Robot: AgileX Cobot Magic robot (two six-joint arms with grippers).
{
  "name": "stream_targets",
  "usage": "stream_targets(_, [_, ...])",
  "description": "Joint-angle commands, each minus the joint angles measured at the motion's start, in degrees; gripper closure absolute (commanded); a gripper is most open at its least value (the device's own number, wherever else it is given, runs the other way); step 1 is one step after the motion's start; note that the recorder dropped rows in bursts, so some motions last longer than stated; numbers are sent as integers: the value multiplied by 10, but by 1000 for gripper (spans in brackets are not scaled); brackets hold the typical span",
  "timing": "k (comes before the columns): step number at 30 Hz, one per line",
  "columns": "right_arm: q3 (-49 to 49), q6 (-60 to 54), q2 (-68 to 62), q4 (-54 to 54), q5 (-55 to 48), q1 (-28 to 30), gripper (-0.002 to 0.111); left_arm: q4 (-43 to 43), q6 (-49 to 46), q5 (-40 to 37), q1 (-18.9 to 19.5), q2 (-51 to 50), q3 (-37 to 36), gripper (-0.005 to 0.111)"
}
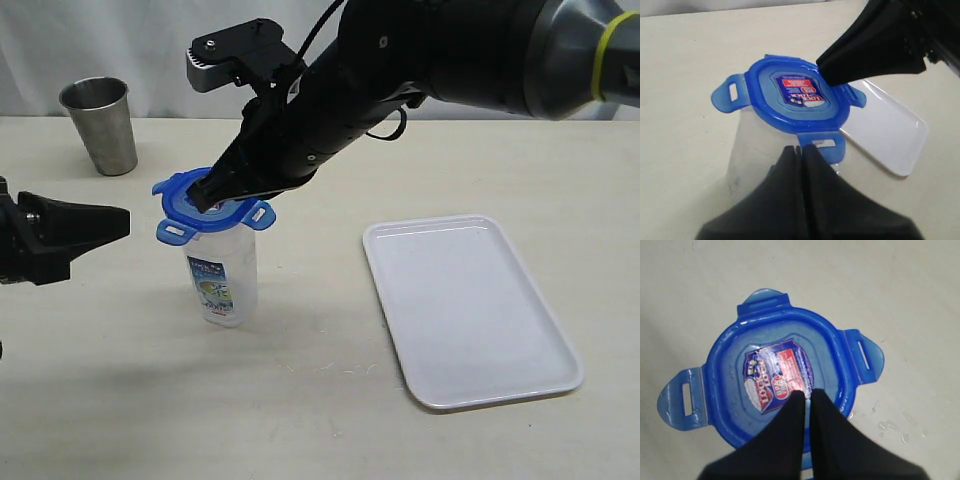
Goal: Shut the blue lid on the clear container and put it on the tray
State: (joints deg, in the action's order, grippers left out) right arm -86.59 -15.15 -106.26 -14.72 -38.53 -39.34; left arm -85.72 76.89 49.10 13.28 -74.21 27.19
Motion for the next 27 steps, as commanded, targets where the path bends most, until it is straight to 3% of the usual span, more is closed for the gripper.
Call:
stream_targets(1, [0,-3,5,0,5,-1,104,69,-111,83,0,-31,-13,107])
stream_targets(3, [0,-2,5,0,3,-1,104,103,-146,70,0,-50,-13,107])
stream_targets(8, [0,0,5,0,3,-1,104,138,-220,121,0,-105,-13,107])
stream_targets(17, [0,0,5,0,3,-1,104,126,-227,136,-16,-145,-13,107])
stream_targets(22, [0,0,5,0,3,-1,104,158,-231,49,-72,-145,-13,107])
stream_targets(27, [0,0,3,0,0,-1,104,170,-233,18,-73,-145,-13,107])
